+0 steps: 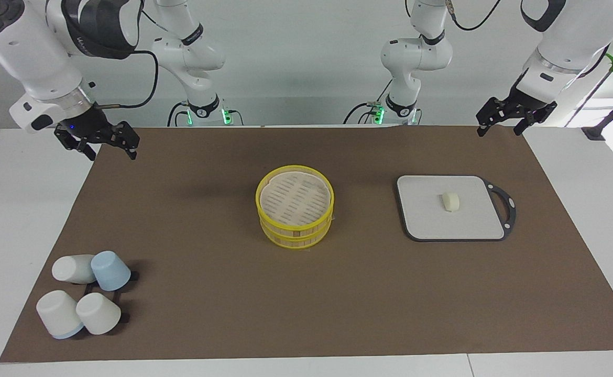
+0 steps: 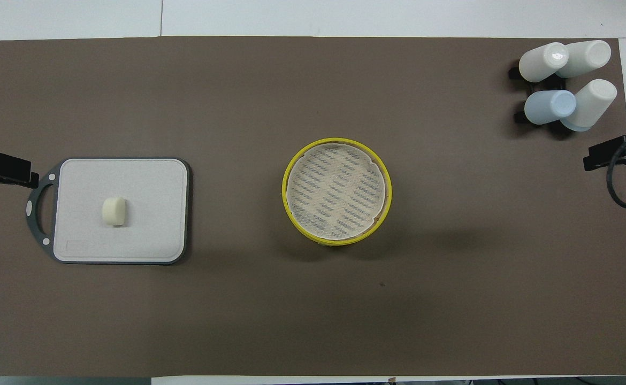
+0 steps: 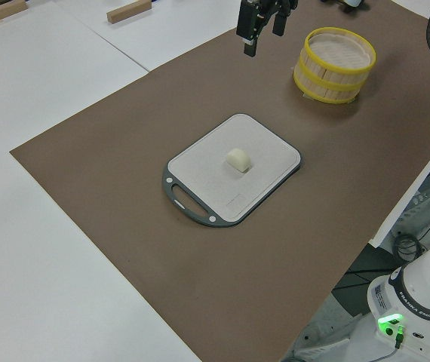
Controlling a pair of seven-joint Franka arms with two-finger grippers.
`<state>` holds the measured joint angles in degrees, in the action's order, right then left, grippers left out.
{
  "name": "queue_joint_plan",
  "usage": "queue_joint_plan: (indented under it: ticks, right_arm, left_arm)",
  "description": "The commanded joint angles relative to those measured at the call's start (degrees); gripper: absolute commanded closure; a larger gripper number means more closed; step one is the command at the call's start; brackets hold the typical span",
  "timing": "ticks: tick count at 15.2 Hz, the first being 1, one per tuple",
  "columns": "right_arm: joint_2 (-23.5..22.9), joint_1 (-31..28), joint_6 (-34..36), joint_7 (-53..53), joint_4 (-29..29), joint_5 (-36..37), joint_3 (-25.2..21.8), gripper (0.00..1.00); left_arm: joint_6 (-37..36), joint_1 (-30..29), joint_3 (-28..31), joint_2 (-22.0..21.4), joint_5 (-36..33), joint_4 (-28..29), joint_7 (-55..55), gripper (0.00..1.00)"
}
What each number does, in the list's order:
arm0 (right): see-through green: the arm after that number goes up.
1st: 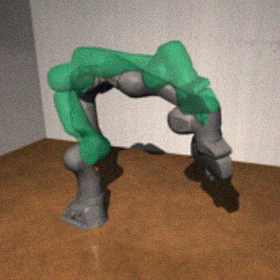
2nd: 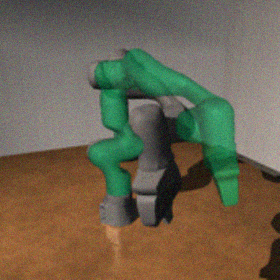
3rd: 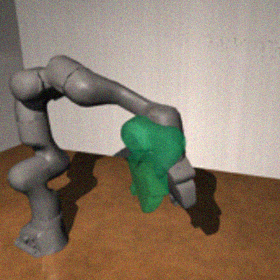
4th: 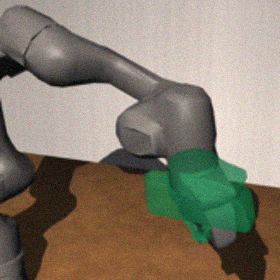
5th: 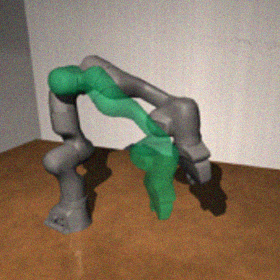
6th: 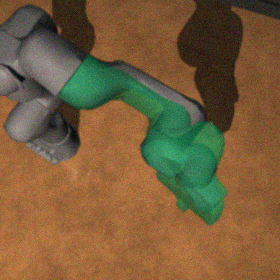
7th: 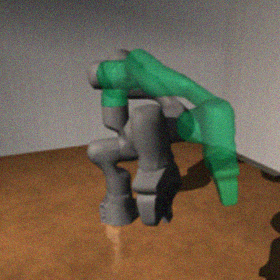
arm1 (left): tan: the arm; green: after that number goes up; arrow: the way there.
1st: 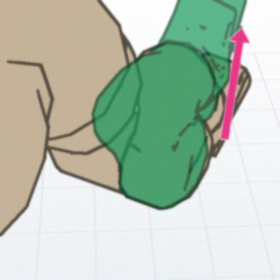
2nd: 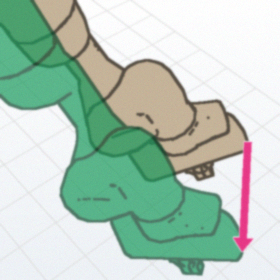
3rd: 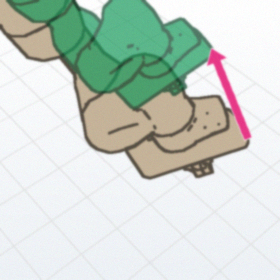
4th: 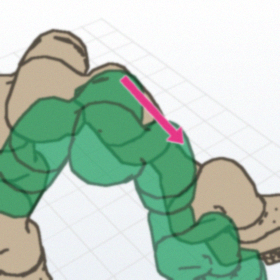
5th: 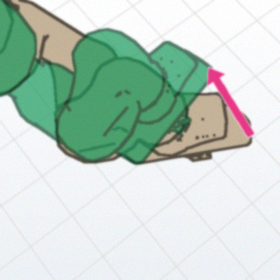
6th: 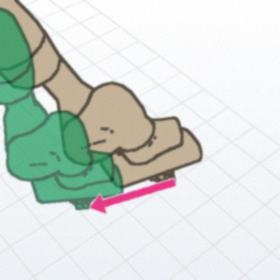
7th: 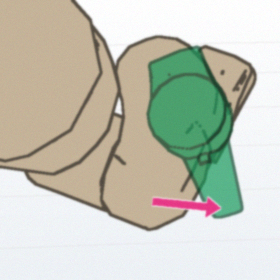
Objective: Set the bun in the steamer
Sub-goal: 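Reach the right gripper to the steamer lid while the left gripper reaches the bun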
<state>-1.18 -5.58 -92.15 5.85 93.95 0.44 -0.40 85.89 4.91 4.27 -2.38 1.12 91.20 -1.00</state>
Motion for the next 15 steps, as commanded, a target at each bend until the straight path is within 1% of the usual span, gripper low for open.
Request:
queue_joint_plan:
  ticks: [1, 6, 9, 10, 12, 13, 15]
  right_arm:
    - [1.18, -0.75, -0.05, 0.57, 1.06, -0.62, 0.32, 0.0]
    - [1.45, -0.75, 0.74, 0.48, 1.58, -0.62, 0.32, 0.0]
    - [1.36, 0.04, -0.48, 0.22, 1.85, -1.23, 0.58, 0.0]
    - [1.45, 0.65, -2.05, -0.65, 2.89, -3.32, 0.58, 0.0]
    - [1.27, 3.37, -5.14, -4.42, 4.13, -4.22, 0.67, 0.0]
    - [0.58, 5.56, -6.28, -6.61, 3.96, -4.22, 0.67, 0.0]
    - [-1.79, 11.26, -9.18, -12.67, 3.26, -3.78, 0.67, 0.0]
  left_arm:
    - [1.21, 0.72, 0.48, -1.13, 0.55, 1.35, 0.21, 0.0]
    - [1.65, 0.72, 0.48, -1.13, 0.55, 1.52, 0.3, 0.0]
    - [2.44, 0.63, 0.57, -1.48, 0.55, 2.83, 0.3, 0.0]
    - [4.27, 0.45, 0.57, -2.62, 0.55, 4.93, 0.3, 0.0]
    - [9.44, 0.01, 0.57, -5.25, 0.55, 11.68, 0.12, 0.0]
    - [12.17, -0.07, 0.66, -6.05, 0.55, 14.94, 0.12, 0.0]
    - [15.7, -0.16, 0.66, -6.32, 0.55, 18.56, 0.03, 0.0]
